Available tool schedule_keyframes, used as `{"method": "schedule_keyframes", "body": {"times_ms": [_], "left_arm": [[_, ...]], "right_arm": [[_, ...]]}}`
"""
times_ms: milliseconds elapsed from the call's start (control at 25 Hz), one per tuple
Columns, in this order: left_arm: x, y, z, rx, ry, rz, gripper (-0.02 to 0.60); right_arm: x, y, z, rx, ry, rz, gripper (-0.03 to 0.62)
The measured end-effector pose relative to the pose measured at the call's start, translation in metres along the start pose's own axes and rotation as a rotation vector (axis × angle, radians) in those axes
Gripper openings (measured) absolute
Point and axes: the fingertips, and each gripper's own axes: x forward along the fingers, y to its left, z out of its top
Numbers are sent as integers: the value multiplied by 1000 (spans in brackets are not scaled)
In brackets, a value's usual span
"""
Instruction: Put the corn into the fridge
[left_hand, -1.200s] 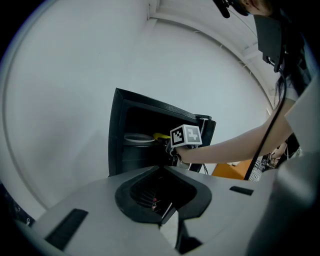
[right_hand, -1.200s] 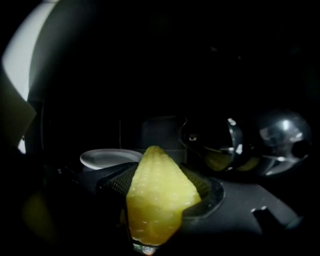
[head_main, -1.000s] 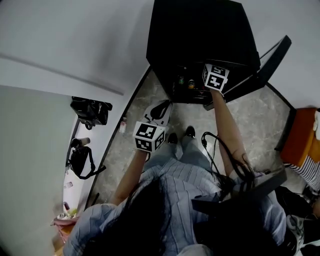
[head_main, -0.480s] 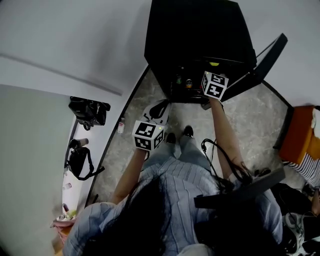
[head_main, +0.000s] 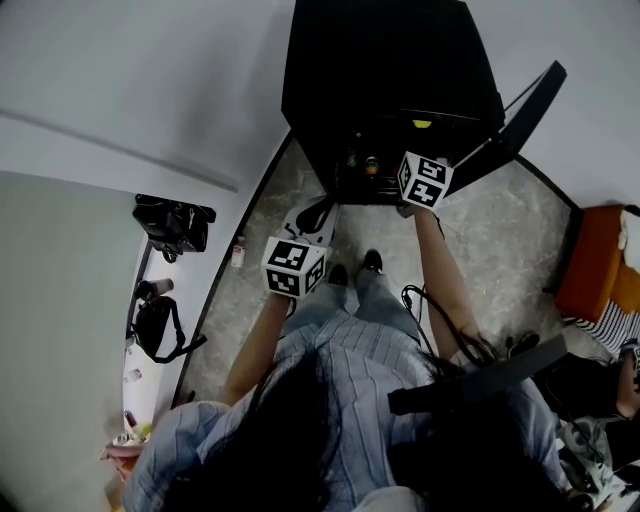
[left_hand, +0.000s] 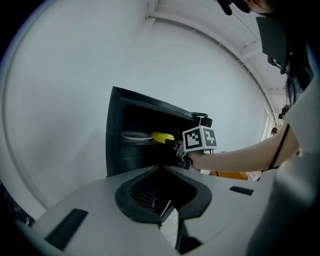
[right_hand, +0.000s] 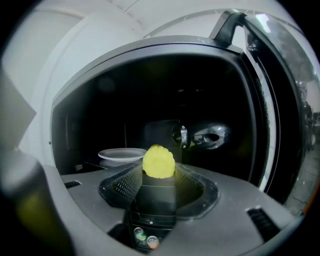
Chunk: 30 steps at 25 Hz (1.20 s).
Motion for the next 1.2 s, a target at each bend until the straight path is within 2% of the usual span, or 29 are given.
{"method": "schedule_keyframes", "body": {"times_ms": [440,680,960,1200], "left_arm": [[-4,0,-1,12,1,6,34],[-7,4,2,17,-7,15,34],[-7,6,6,18,-22,5,34],[-12,4,6,23,-36,-18,34]], "right_arm": [[14,-3,2,-13,38,3,209],[12,-1,1,39,51,35,210],[-20,0,-5,129,53,57,210],[-63,11,-10,150,55,71,209]]}}
